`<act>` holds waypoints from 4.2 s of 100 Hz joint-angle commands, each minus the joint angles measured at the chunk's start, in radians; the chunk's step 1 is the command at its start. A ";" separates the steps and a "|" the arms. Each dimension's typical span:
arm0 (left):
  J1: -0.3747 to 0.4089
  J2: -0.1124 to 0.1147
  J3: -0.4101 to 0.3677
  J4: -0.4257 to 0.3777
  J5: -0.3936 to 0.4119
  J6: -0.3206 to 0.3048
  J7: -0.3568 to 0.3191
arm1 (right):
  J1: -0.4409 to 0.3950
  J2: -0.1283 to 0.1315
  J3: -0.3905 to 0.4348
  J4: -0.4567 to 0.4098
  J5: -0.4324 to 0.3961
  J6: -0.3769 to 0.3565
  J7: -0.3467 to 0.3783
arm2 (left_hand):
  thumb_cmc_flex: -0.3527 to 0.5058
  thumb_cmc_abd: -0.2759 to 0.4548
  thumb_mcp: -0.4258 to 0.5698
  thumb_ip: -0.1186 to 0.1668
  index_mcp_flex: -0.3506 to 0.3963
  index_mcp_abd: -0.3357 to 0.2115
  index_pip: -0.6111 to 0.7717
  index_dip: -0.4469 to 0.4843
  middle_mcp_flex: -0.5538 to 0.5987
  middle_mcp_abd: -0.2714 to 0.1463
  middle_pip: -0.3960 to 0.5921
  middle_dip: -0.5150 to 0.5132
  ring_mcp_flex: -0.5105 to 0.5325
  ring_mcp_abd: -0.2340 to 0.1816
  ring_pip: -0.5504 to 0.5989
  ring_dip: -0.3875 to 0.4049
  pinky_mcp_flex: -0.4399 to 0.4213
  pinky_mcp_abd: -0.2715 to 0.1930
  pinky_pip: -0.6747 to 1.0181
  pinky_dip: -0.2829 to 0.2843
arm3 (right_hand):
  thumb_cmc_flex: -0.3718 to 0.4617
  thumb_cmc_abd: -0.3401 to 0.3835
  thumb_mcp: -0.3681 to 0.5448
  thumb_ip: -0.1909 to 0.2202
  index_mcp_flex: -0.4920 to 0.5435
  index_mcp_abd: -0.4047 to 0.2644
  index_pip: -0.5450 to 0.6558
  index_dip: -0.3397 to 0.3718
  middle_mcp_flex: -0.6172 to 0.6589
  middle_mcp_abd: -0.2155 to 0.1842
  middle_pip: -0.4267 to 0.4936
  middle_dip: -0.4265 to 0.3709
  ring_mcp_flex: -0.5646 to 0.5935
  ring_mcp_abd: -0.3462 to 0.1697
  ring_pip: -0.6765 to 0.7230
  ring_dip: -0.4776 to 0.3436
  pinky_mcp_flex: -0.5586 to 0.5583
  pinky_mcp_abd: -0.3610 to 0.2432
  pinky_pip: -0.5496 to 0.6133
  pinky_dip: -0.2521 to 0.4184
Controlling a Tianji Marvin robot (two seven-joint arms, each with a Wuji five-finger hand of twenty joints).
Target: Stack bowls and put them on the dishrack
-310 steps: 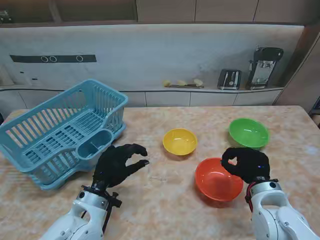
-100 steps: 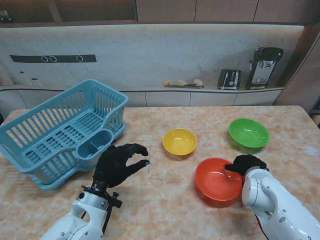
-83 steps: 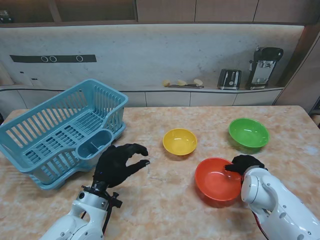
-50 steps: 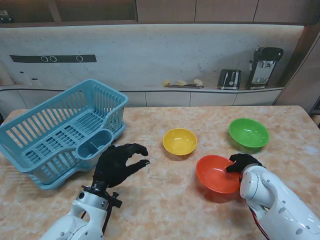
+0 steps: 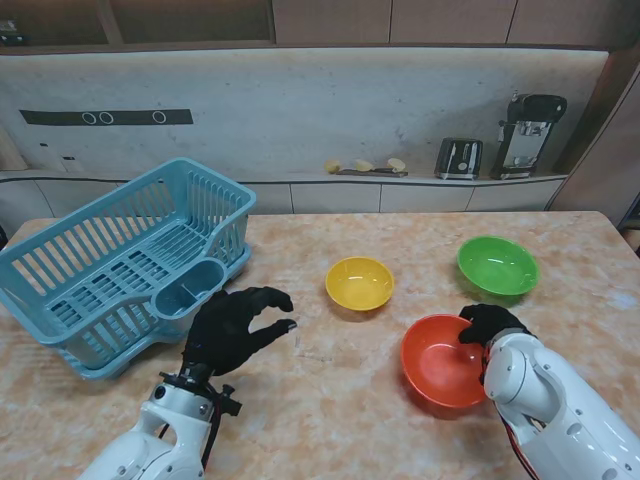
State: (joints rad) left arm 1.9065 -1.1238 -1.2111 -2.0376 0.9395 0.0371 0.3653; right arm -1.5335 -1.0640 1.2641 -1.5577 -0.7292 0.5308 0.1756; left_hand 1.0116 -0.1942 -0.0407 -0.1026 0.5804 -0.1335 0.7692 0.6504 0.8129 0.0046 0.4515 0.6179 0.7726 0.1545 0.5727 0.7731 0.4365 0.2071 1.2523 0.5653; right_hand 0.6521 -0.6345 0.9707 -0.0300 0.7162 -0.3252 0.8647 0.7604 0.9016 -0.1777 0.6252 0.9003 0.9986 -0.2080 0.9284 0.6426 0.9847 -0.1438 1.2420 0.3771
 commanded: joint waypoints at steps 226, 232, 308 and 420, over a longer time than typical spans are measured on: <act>0.036 -0.004 -0.016 -0.036 0.009 -0.001 0.005 | 0.125 -0.082 -0.351 0.052 0.338 -0.333 -0.145 | 0.003 0.034 -0.016 -0.003 0.032 -0.013 -0.006 0.016 0.023 0.004 -0.026 0.007 0.017 0.016 -0.007 -0.005 -0.009 0.017 -0.006 0.004 | 0.090 0.125 -0.030 0.001 0.044 -0.067 -0.007 -0.049 -0.001 0.007 0.008 -0.062 0.082 -0.021 -0.025 0.026 0.078 -0.116 0.065 -0.024; 0.036 -0.004 -0.016 -0.036 0.009 0.000 0.006 | 0.132 -0.079 -0.358 0.056 0.333 -0.325 -0.134 | 0.004 0.034 -0.016 -0.003 0.033 -0.015 -0.006 0.016 0.024 0.004 -0.026 0.007 0.018 0.016 -0.006 -0.005 -0.009 0.017 -0.006 0.004 | 0.084 0.130 -0.043 0.001 0.033 -0.066 -0.007 -0.064 -0.007 0.010 0.000 -0.068 0.069 -0.017 -0.031 0.024 0.073 -0.104 0.054 -0.032; 0.041 -0.004 -0.017 -0.044 0.014 0.002 0.007 | 0.131 -0.030 -0.330 -0.007 0.259 -0.248 0.024 | 0.003 0.034 -0.016 -0.003 0.033 -0.015 -0.006 0.017 0.025 0.003 -0.026 0.007 0.018 0.015 -0.007 -0.005 -0.010 0.018 -0.007 0.004 | -0.307 0.322 -0.351 0.092 -0.117 0.131 -0.382 -0.144 -0.221 0.079 -0.274 -0.456 -0.273 0.163 -0.518 -0.249 -0.476 0.222 -0.251 -0.008; 0.042 -0.004 -0.014 -0.047 0.013 0.006 0.006 | -0.076 -0.019 -0.104 -0.218 -0.086 -0.186 -0.075 | 0.003 0.034 -0.016 -0.003 0.033 -0.016 -0.005 0.017 0.026 0.004 -0.025 0.008 0.018 0.016 -0.006 -0.005 -0.011 0.018 -0.008 0.004 | -0.229 0.273 -0.335 0.052 -0.089 0.087 -0.359 -0.165 -0.171 0.028 -0.315 -0.462 -0.265 0.133 -0.557 -0.254 -0.505 0.189 -0.209 -0.018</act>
State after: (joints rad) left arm 1.9409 -1.1248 -1.2267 -2.0748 0.9532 0.0399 0.3841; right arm -1.5952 -1.0831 1.1433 -1.7645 -0.7947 0.3269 0.0895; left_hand 1.0116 -0.1942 -0.0407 -0.1026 0.5808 -0.1335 0.7692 0.6507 0.8276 0.0047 0.4412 0.6179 0.7829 0.1633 0.5702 0.7730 0.4363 0.2082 1.2483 0.5653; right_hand 0.4073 -0.3352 0.6331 0.0351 0.6179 -0.2143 0.4859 0.6136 0.7171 -0.1224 0.3146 0.4378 0.7141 -0.0506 0.3810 0.3994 0.4764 0.0695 1.0226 0.3535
